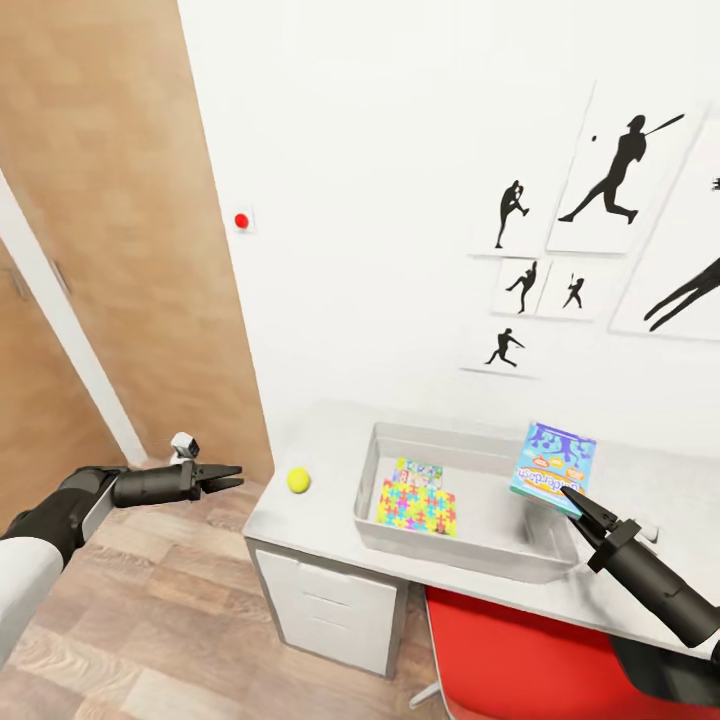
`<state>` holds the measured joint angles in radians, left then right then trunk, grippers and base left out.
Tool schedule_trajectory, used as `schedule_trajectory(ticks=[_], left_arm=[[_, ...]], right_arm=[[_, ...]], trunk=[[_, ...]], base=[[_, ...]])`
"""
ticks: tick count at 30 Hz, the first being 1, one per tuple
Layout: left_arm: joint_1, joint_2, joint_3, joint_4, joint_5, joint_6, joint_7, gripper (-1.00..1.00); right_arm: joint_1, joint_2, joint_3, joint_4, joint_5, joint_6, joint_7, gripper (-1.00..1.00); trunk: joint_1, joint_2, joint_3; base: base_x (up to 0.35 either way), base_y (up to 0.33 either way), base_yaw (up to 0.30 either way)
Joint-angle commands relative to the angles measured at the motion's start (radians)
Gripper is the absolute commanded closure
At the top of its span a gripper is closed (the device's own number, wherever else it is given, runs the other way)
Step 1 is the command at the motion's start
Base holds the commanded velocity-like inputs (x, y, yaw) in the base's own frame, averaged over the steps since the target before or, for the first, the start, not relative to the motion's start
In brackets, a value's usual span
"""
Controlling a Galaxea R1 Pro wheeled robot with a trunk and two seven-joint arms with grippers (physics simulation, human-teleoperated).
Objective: Put all the toys in the child's room - the three board games (two on the bed and one on the table), the two jigsaw puzzles on the table, and the tennis ball on the table - inside the toy box on the table in the child's room.
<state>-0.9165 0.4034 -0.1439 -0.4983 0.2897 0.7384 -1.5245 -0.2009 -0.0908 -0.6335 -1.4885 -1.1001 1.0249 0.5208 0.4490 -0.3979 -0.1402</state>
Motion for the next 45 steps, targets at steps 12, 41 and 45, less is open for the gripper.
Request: schedule_trajectory(ticks=[12,41,45], left_arm=[[-0.001,0.002,-0.007,0.000,0.005,0.007,-0.003,-1.00],[-0.001,0.002,-0.006,0.000,0.004,0.007,-0.004,-1.00],[-0.001,0.003,-0.006,0.000,0.005,0.007,-0.005,-1.00]], right_arm=[[-0.002,0.000,-0.002,0.001,0.003,0.004,0.008,1.00],[-0.002,0.002,0.003,-0.001,0.003,-0.003,0.007,1.00],[-0.002,0.002,0.005,-0.001,0.004,-0.003,0.007,1.00]], trunk=[[0.001,-0.002,-0.002],[0.001,-0.002,-0.002],[0.001,-0.002,-0.002]], base=[[0.065,0.000,-0.277],[0.059,0.098,-0.044],[0.057,0.000,0.151]])
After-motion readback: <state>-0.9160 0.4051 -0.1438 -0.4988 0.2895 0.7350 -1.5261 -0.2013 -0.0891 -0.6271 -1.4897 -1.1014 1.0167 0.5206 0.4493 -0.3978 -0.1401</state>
